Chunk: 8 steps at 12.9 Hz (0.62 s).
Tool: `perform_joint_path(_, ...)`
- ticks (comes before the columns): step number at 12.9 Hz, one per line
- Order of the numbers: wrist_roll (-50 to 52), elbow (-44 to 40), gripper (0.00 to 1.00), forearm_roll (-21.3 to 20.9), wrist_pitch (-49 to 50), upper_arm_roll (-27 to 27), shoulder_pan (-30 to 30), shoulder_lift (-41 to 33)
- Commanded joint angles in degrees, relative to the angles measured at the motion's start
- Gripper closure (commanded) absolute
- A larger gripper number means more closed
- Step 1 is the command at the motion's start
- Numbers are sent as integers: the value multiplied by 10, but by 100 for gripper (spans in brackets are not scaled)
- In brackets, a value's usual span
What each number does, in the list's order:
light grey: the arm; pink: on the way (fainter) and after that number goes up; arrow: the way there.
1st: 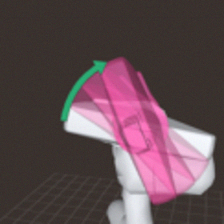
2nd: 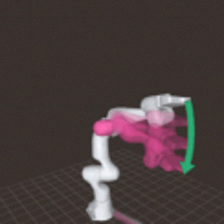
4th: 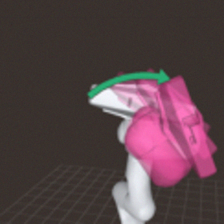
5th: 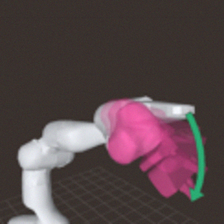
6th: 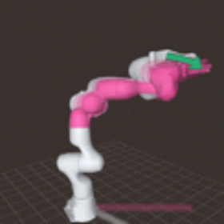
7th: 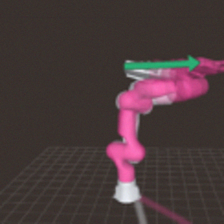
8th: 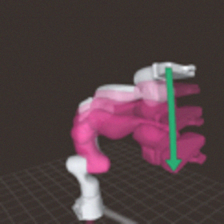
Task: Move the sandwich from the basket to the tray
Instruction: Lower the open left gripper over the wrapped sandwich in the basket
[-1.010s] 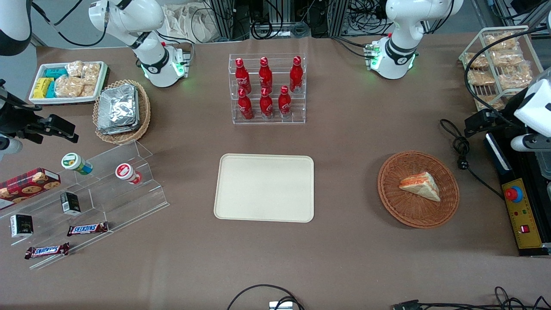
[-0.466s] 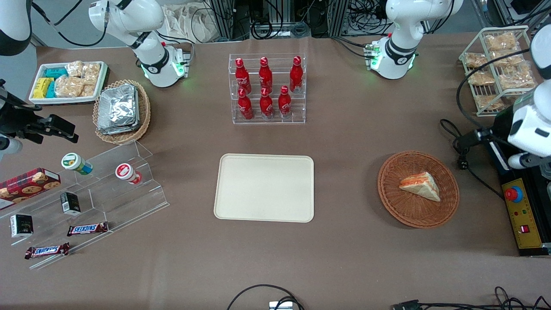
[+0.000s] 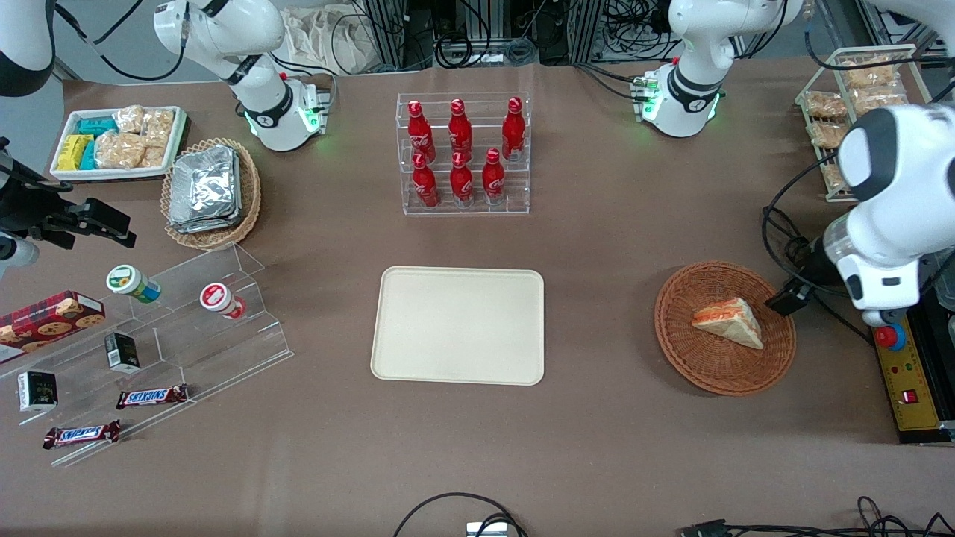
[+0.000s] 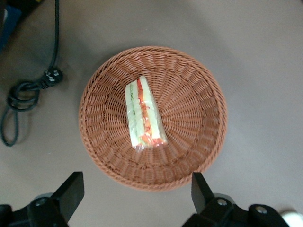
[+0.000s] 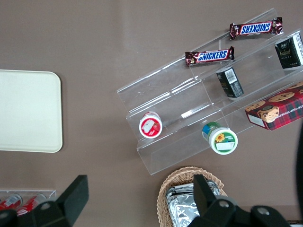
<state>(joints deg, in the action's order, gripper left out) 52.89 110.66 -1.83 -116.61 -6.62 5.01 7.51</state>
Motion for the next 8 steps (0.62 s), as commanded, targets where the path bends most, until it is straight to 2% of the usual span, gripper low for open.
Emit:
perform_joint_path(1, 68, 74, 0, -12, -102, 2, 2, 10)
perform_joint_path(8, 134, 88, 0, -21, -220, 3, -3, 97)
